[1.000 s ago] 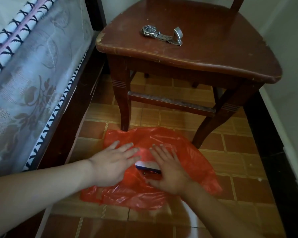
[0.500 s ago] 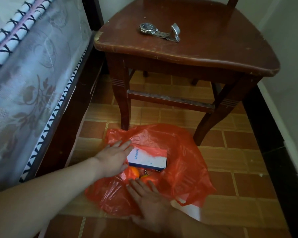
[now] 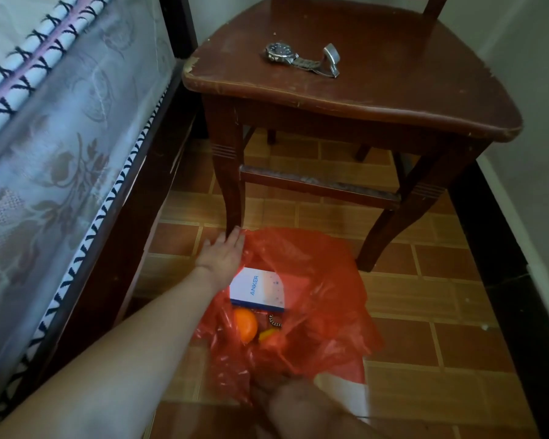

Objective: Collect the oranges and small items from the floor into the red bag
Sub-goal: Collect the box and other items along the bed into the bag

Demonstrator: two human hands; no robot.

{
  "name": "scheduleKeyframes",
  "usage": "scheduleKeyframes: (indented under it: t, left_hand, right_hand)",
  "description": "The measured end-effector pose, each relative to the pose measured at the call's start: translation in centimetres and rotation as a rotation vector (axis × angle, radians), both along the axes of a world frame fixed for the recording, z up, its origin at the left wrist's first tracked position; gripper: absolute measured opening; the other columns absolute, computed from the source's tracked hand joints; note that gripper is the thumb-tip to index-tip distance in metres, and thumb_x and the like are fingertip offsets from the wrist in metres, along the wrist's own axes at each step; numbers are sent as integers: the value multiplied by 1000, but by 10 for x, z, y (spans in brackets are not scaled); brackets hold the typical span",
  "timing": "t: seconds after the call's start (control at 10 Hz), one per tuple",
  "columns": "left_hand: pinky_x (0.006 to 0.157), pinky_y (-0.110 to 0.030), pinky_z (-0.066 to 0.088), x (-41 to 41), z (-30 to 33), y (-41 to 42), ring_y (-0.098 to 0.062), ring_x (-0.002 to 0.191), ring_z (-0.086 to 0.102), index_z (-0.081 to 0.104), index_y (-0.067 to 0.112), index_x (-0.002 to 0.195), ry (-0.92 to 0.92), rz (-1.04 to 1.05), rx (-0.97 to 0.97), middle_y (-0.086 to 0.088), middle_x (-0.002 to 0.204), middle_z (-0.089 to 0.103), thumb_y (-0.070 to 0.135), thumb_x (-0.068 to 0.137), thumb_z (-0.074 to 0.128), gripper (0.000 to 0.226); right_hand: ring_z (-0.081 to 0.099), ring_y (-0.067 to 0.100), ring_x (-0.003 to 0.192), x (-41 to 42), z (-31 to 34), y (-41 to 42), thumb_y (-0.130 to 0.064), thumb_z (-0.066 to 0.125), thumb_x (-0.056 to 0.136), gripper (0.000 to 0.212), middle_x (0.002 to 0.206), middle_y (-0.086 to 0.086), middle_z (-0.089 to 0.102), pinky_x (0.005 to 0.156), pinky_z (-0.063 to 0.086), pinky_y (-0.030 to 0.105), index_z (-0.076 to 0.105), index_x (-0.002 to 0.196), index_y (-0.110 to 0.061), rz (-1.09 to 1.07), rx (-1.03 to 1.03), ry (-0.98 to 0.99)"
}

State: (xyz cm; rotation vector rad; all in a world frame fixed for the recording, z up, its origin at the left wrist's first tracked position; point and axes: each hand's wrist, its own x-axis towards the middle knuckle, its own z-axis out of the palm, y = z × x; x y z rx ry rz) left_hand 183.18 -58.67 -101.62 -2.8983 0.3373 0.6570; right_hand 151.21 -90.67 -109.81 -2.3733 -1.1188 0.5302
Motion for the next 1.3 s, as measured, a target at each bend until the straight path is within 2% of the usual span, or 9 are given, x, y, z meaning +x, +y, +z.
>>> scheduleKeyframes:
  t: [0.1,0.2,0.3,0.4,0.5,0.8,0.9,1.1,1.3]
  left_hand:
    - [119,-56,28,-3,-3,5,-33,155,19,3,20,163,-32,85,-57,-5,172,1,38,93,69,98]
    - [120,-55,29,-6,-4,-2,-29,154,17,5,18,163,-48,19,-78,-2,171,-3,16,93,64,92]
    - [124,-56,19,-8,2,-13,-29,157,5,0,20,163,28,-36,-88,-1,171,-11,38,101,52,83]
    - [124,-60,14,-15,3,-15,-31,157,0,-2,20,163,0,-106,-34,-4,171,-14,41,101,52,85]
    - [123,-62,15,-19,0,-8,-32,157,2,0,16,164,-81,-22,-22,-4,171,-11,23,94,61,92]
    - [124,-64,12,-16,-10,4,-35,157,-3,-1,16,164,-34,121,-26,-5,171,-14,28,94,63,95]
    - [124,-62,10,-24,-6,3,-31,158,-3,3,17,164,-37,137,-116,-3,171,-10,45,97,57,91]
    - [125,-57,7,-40,18,-6,-26,158,0,25,27,161,-168,149,-341,1,172,0,50,99,51,71]
    - [125,-56,17,-38,58,-16,-18,157,10,44,31,152,-324,214,-549,4,169,19,47,100,48,54]
  right_hand:
    - [59,22,128,135,84,90,-47,46,96,48,144,0,58,116,34,38,60,135,-22,-58,-78,-201]
    - [33,27,152,185,112,117,-38,47,98,57,163,8,37,122,25,43,46,149,-13,-115,-139,-392]
    - [8,31,159,220,112,128,-25,55,93,69,169,14,19,125,11,54,34,157,-8,-11,-63,-434]
    - [11,34,158,257,111,129,-30,55,88,74,168,16,25,124,3,60,37,157,-9,-126,-153,-493]
    - [-16,31,157,281,87,104,-46,47,99,83,173,10,-8,122,-6,64,8,165,-17,-217,-508,-322]
    - [-13,27,158,289,52,36,-50,19,108,70,173,3,-9,124,-6,57,-3,165,-16,-363,-733,-48]
    - [-10,25,159,287,54,35,-49,21,107,70,173,1,-7,125,-4,55,1,165,-17,-405,-669,-39]
    - [-6,21,159,278,84,54,-38,33,106,66,174,-3,3,127,-4,50,11,165,-21,-514,-372,-119]
    - [10,15,158,276,165,77,-27,45,103,58,170,-4,20,127,19,46,34,160,-21,-522,33,-279]
